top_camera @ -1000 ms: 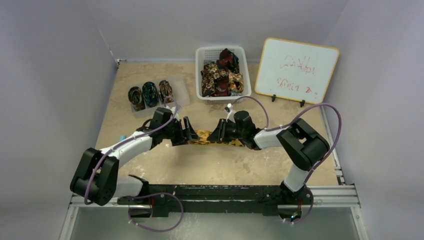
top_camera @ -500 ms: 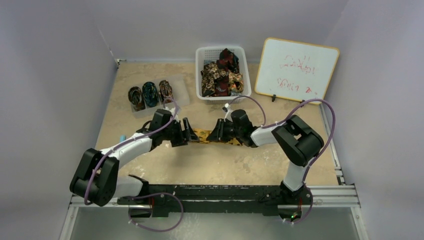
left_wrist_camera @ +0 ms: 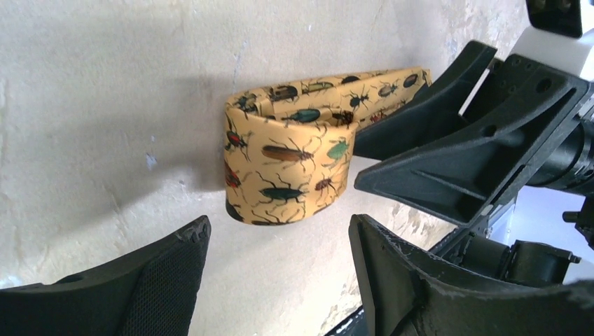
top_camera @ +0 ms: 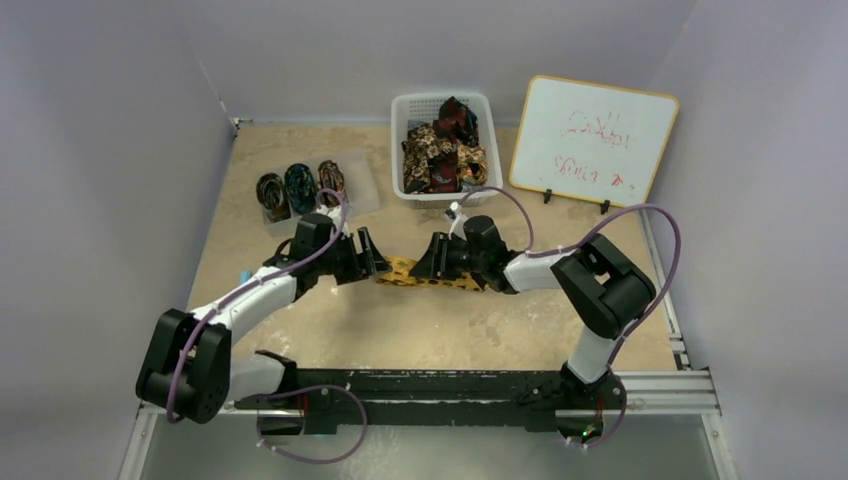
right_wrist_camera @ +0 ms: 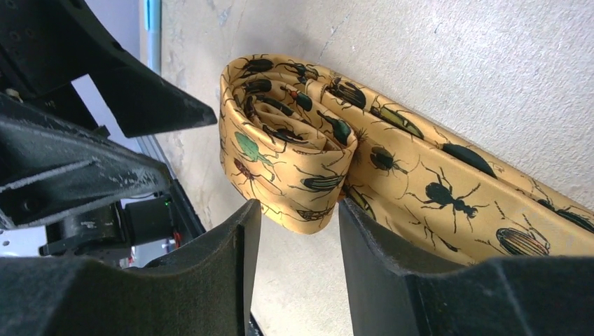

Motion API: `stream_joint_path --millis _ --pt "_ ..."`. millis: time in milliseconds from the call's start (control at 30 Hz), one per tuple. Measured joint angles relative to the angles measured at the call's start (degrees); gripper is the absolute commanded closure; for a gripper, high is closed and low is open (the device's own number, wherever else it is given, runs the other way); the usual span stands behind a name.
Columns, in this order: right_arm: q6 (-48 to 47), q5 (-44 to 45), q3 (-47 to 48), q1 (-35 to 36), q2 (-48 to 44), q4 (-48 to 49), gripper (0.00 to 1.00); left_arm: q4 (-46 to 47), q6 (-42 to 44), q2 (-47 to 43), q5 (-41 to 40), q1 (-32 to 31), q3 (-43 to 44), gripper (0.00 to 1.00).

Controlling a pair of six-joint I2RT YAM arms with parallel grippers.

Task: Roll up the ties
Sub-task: Roll the tie at the center of the board.

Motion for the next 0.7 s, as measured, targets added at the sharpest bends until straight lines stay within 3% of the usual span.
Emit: stream_joint_path --millis 367,700 --pt "0.13 -0.02 4.09 -0.55 4.98 0.20 0.62 6.51 5.66 8.70 8.70 6.43 0.92 0.29" --pt "-0.55 -1.79 5.62 -2.91 7.04 0.31 0.65 13.86 9.84 15.28 16.52 7.26 1.11 0.31"
